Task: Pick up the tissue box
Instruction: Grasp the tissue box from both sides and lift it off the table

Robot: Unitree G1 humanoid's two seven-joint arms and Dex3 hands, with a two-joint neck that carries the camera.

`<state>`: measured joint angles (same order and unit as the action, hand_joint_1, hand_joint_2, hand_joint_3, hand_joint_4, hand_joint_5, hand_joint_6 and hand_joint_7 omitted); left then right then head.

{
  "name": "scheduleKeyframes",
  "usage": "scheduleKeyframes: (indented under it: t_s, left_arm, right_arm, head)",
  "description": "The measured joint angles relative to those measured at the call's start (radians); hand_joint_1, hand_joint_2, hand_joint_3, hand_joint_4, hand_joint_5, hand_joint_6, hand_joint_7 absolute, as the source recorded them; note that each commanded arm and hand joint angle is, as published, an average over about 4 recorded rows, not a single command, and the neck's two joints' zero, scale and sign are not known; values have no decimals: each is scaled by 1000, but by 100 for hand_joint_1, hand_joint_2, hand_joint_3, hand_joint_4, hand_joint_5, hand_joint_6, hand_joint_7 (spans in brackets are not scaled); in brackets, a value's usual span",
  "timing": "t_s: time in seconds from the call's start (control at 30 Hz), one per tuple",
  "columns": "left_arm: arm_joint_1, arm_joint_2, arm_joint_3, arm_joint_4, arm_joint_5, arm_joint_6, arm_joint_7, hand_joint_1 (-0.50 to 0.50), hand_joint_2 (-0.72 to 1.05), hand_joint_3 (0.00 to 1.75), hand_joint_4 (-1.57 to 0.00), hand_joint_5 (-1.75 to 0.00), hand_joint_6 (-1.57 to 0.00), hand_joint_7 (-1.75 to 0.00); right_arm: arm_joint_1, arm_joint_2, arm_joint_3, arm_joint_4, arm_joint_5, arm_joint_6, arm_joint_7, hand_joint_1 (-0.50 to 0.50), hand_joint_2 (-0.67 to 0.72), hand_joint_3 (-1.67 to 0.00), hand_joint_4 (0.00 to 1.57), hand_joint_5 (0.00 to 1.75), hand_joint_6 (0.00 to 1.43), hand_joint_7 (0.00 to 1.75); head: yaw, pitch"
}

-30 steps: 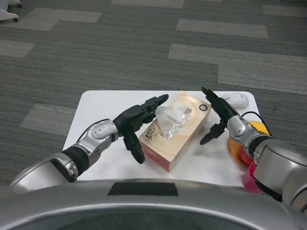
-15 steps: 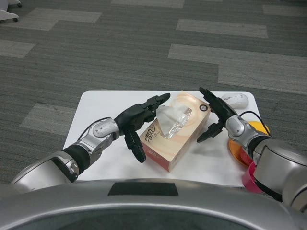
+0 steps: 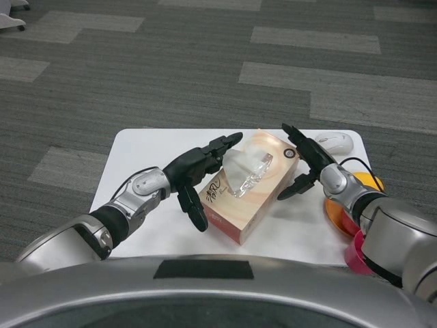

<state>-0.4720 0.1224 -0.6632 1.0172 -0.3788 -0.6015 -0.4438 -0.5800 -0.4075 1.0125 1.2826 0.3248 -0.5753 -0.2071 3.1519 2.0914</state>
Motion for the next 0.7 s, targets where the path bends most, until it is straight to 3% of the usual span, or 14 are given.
scheduleKeyframes:
  t_s: [0.23,0.7]
  left_arm:
    - [0,-4,7,0,-4,0,0,50,-37,9,0,0,0,0]
    - [-3,-24,32,0,-43,-25,0,50,-37,9,0,0,0,0]
  right_arm:
    - [0,-9,0,-28,0,0,0,-44,-22,-16,63,39,0,7]
    - [0,-8,0,-63,0,-5,0,-42,-22,-16,69,39,0,7]
  head:
    - [7,3]
    - [11,5]
